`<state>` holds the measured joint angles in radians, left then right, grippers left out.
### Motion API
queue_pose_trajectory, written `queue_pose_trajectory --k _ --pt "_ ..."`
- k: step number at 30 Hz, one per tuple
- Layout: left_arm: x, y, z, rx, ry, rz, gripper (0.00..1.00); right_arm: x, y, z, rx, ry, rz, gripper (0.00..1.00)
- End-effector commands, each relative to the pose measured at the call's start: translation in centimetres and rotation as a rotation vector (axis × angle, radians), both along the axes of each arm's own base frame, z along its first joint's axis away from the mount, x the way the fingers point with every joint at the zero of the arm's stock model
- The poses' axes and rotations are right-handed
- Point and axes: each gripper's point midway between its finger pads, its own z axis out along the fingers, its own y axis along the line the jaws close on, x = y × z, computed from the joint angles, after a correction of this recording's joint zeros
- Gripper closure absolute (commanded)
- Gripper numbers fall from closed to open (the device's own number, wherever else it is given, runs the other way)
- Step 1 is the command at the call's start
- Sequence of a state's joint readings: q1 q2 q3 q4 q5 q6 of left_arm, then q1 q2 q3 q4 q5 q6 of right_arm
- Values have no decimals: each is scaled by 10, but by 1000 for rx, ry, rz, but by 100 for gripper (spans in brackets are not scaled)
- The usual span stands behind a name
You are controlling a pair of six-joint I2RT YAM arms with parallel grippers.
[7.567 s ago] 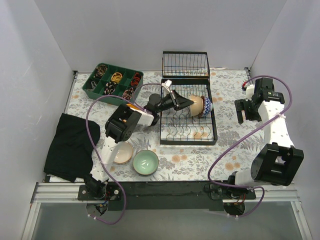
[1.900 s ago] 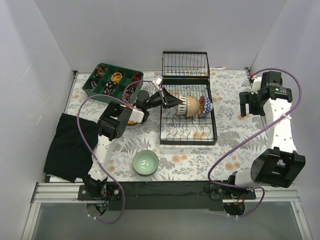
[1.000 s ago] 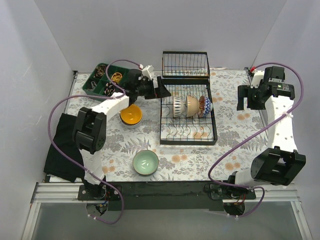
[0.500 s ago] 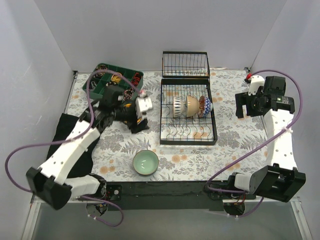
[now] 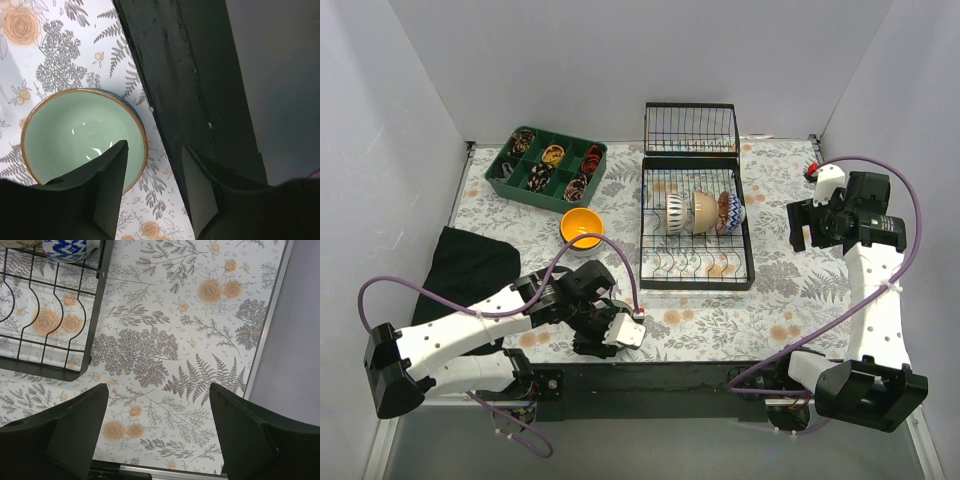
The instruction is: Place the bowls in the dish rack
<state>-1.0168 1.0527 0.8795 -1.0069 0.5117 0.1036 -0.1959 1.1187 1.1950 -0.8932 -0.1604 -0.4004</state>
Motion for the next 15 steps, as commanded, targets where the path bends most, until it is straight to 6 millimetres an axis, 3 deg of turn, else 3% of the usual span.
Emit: queue_pose_trajectory --k 1,15 --pt "8 -2 -9 15 -36 57 54 3 0 15 -20 -77 22 10" --pt "22 1 -50 104 -52 152 49 -6 0 14 -29 -86 10 10"
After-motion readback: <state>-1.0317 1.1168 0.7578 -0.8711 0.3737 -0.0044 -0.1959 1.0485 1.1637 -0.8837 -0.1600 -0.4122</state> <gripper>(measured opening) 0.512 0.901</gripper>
